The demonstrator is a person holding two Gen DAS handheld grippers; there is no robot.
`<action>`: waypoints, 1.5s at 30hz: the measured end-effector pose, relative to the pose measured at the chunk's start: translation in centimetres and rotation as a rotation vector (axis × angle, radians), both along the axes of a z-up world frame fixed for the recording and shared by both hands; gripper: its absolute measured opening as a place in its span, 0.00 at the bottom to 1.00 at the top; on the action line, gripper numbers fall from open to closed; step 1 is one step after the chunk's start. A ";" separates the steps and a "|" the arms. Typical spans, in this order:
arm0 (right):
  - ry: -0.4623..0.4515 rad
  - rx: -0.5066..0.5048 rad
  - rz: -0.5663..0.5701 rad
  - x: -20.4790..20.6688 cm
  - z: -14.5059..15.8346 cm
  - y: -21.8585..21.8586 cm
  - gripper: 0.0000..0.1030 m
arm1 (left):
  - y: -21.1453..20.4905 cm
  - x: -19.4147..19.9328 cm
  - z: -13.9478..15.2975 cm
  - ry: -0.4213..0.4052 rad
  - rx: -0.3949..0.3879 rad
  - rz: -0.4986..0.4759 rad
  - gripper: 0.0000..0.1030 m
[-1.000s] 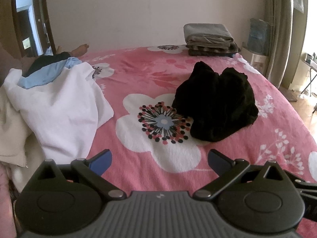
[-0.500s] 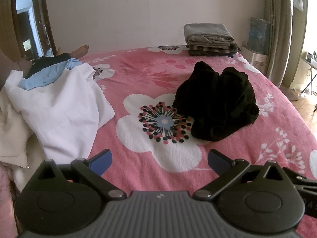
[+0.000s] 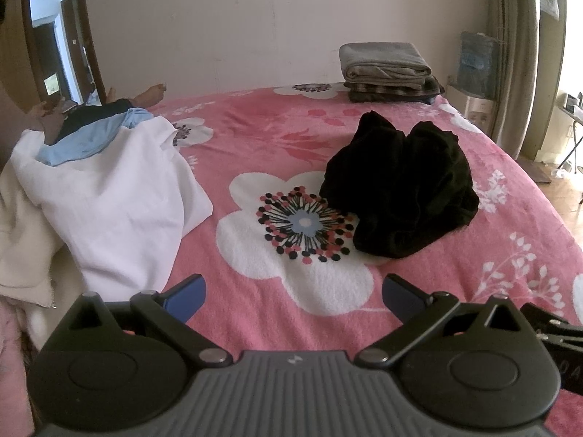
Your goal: Fold clothes
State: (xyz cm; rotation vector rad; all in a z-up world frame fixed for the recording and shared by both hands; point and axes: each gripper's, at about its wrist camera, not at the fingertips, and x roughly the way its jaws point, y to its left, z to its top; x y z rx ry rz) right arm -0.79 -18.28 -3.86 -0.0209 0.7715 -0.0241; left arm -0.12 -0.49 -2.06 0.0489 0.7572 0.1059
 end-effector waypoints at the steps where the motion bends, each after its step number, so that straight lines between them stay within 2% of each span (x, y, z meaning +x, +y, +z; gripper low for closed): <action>1: 0.000 0.000 -0.001 0.0 0.0 0.0 0.99 | 0.0 0.0 0.0 0.000 0.001 0.000 1.00; 38: 0.017 -0.008 -0.008 1.2 -1.2 -0.3 0.99 | -0.2 0.8 -1.6 0.007 0.012 -0.001 1.00; 45: 0.007 0.006 -0.002 1.8 -1.8 -0.6 0.99 | -0.1 1.6 -2.5 0.005 -0.045 -0.038 1.00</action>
